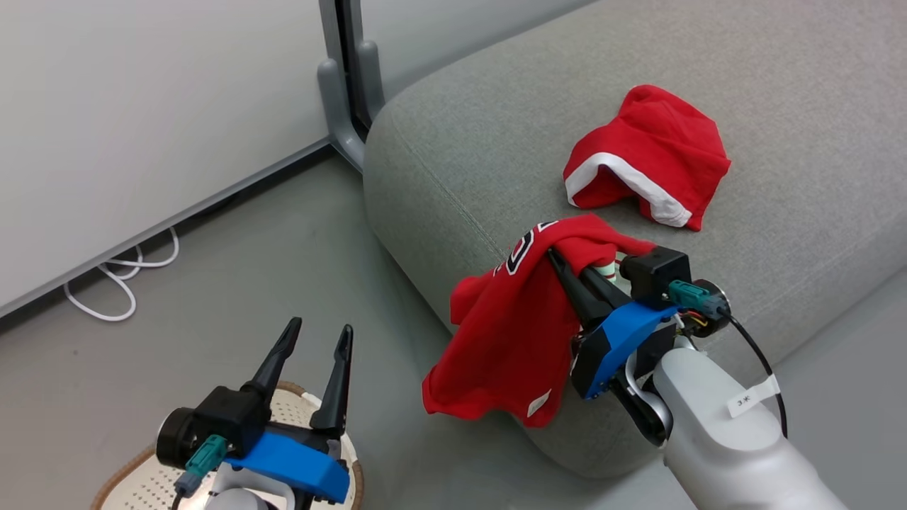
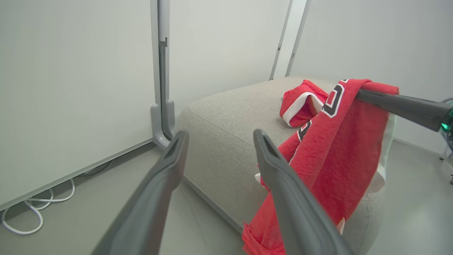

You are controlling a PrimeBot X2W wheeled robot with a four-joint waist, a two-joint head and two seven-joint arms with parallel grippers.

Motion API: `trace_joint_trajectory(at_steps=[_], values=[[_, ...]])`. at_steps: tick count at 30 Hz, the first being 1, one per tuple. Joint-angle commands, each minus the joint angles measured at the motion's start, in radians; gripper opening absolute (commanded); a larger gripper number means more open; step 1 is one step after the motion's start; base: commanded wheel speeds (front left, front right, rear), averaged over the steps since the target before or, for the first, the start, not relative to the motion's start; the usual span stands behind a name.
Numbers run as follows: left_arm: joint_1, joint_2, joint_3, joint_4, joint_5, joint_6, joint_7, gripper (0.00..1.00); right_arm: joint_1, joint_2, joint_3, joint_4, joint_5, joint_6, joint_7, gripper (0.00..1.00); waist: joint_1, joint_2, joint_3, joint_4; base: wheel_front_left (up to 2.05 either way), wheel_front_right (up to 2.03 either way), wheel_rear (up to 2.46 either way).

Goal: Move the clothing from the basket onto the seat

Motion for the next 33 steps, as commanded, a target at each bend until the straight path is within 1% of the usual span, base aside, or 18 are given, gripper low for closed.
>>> trace_joint_trajectory(at_steps=[1,6,13,16,18,21,27,30,33], values=[[-0.013,0.008,-0.003,-0.001,0.005,-0.003,-0.003,1.00,0.011,-0.001,-0.004,-0.009,-0.006,0.000,-0.005,0.00,0.0001,-0.0001,0.011,-0.008,0.00,0.00,0.00],[-0.037,0.016,-0.026,0.013,-0.002,-0.003,-0.003,1.00,0.031,-0.013,-0.028,-0.024,-0.022,0.000,-0.006,0.00,0.0001,-0.0001,0.025,-0.012,0.00,0.00,0.00],[-0.048,0.023,-0.036,0.025,-0.016,-0.003,-0.003,1.00,0.041,-0.003,-0.048,-0.030,-0.036,0.000,-0.005,0.00,0.0001,-0.0001,0.030,-0.013,0.00,0.00,0.00],[-0.051,0.029,-0.038,0.027,-0.020,-0.003,-0.003,1.00,0.038,0.000,-0.033,-0.042,-0.023,0.000,-0.005,0.00,0.0001,-0.0001,0.033,-0.013,0.00,0.00,0.00],[-0.055,0.032,-0.034,0.025,-0.023,-0.003,-0.003,1.00,0.020,-0.011,-0.027,-0.044,-0.018,0.000,-0.003,0.00,0.0001,-0.0001,0.037,-0.013,0.00,0.00,0.00],[-0.060,0.040,-0.025,0.015,-0.018,-0.003,-0.003,1.00,-0.025,-0.020,-0.034,-0.061,0.015,0.000,0.008,0.00,0.0001,-0.0001,0.053,-0.015,0.00,0.00,0.00],[-0.072,0.059,-0.006,-0.023,0.004,-0.003,-0.003,1.00,-0.188,-0.072,-0.083,-0.109,0.083,0.000,0.060,0.00,0.0001,-0.0001,0.114,-0.022,0.00,0.00,0.00],[-0.093,0.075,-0.010,-0.050,0.016,-0.003,-0.003,1.00,-0.285,-0.123,-0.129,-0.133,0.136,0.000,0.095,0.00,0.0001,-0.0001,0.169,-0.011,0.00,0.00,0.00],[-0.120,0.096,-0.024,-0.073,0.028,-0.003,-0.003,1.00,-0.373,-0.164,-0.199,-0.144,0.204,0.000,0.120,0.00,0.0001,-0.0001,0.236,0.011,0.00,0.00,0.00]])
